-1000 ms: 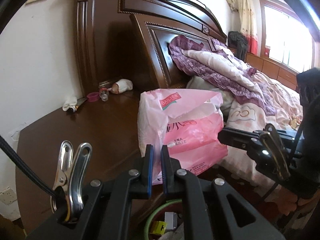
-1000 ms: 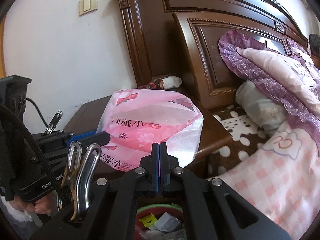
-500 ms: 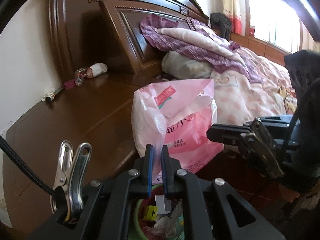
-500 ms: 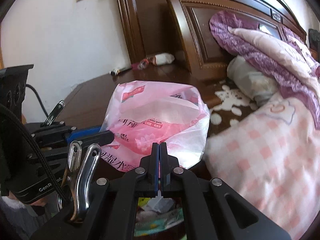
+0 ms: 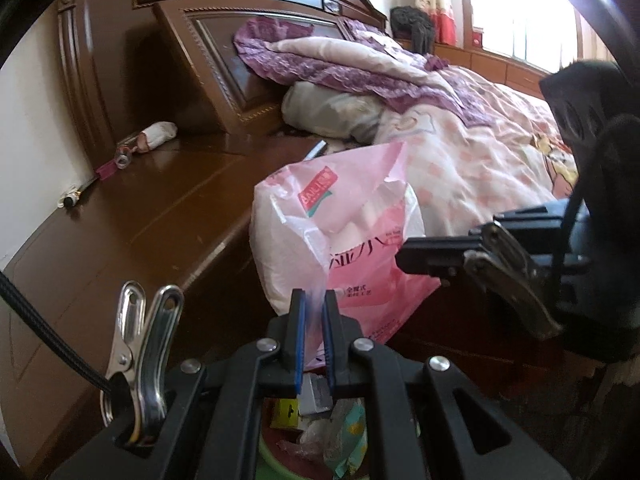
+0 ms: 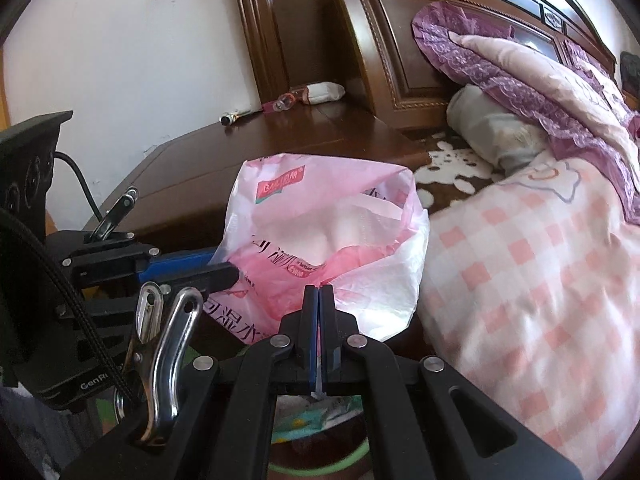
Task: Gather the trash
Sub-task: 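Lift the pink bag off the nightstand with both grippers toward the bin, then lower the pink bag into the red bin and open both grippers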
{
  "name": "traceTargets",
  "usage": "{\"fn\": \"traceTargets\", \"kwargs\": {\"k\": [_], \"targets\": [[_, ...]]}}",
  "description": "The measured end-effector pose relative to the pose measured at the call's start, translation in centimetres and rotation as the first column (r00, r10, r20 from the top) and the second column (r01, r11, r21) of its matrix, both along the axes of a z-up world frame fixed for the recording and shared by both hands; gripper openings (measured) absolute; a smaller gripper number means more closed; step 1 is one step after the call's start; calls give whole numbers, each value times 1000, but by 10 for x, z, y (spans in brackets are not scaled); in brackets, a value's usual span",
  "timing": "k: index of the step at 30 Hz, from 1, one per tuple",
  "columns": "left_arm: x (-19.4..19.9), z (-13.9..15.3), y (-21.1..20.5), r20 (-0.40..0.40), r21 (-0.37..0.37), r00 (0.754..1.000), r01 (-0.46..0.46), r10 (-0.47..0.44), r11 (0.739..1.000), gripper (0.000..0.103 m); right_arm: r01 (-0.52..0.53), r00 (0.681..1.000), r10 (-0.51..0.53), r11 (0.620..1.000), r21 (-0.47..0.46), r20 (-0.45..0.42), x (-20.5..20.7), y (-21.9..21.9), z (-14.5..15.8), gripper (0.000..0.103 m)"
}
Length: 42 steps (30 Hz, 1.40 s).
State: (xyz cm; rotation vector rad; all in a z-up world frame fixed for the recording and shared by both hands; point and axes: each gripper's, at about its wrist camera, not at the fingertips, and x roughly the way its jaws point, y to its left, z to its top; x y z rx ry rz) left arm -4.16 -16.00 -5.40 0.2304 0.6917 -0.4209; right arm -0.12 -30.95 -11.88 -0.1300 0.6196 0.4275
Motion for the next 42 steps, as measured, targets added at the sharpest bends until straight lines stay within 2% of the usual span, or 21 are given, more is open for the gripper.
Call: {"fn": "traceTargets", "kwargs": {"k": [6, 15, 25, 42], "targets": [[1, -15, -4, -52, 9, 999, 14, -14, 1000, 8, -5, 999, 3, 1000, -28, -54, 0, -3, -17, 1], [10, -46, -1, -140, 52, 990, -8, 15, 999, 8, -48, 988, 33, 994, -98, -148, 5, 12, -48, 1], [11, -58, 5, -169, 70, 985, -2, 14, 998, 8, -94, 976, 59, 983, -160, -211, 4, 30, -75, 1], [10, -79, 17, -220, 86, 975, -18, 36, 996, 8, -149, 963, 96, 968, -203, -253, 10, 50, -89, 1]]}}
